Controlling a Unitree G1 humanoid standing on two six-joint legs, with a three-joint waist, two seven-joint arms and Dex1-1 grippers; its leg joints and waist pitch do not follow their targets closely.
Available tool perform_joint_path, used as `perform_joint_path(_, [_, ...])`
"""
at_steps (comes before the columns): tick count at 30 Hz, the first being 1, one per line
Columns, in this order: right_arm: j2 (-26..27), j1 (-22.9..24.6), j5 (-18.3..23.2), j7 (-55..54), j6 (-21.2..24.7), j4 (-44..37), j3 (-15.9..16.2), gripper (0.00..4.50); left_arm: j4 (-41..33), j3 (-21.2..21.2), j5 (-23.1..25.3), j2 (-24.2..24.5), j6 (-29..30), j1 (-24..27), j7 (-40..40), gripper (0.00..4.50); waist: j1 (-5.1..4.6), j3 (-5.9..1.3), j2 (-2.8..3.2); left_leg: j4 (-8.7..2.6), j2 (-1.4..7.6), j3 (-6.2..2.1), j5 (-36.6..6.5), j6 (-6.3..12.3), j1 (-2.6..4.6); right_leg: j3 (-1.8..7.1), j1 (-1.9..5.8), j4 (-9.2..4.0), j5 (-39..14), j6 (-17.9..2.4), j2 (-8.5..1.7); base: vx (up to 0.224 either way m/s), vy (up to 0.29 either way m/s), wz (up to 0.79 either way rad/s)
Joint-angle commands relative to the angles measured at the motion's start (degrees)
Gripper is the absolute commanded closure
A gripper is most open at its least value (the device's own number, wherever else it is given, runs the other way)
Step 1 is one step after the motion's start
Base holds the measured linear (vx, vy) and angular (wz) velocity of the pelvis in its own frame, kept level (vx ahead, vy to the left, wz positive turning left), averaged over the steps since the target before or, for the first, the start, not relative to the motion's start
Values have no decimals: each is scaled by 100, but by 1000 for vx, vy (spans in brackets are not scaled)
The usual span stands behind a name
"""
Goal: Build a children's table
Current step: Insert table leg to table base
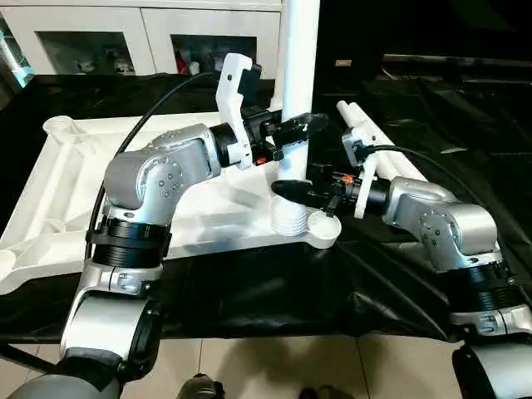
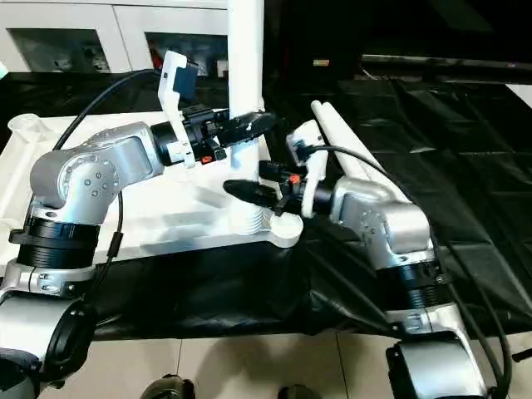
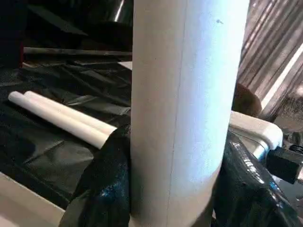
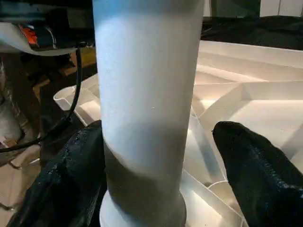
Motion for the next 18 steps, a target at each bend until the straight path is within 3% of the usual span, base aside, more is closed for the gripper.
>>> perform_joint_path(1, [-96, 55, -99, 21, -12, -65, 88, 78, -83, 90, -112, -43, 78, -121, -7, 262, 23, -646, -53, -303, 31, 31, -353, 159, 67, 198, 398, -330, -314, -1357, -335, 0, 0, 0])
perform_joint_path(8, [-200, 64, -131, 206, 109, -46, 229, 78, -183, 65, -340, 61, 193, -106, -363, 262, 25, -640, -83, -305, 25, 35, -363, 175, 60, 198, 397, -338, -417, -1321, -331, 0, 0, 0])
perform_joint_path(18, [-513, 60, 41, 859, 303, -177, 386, 78, -487, -129, -761, 267, 583, -39, -1126, 262, 22, -625, -69, -307, 38, 35, -437, 204, 71, 199, 380, -350, -526, -1346, -334, 0, 0, 0])
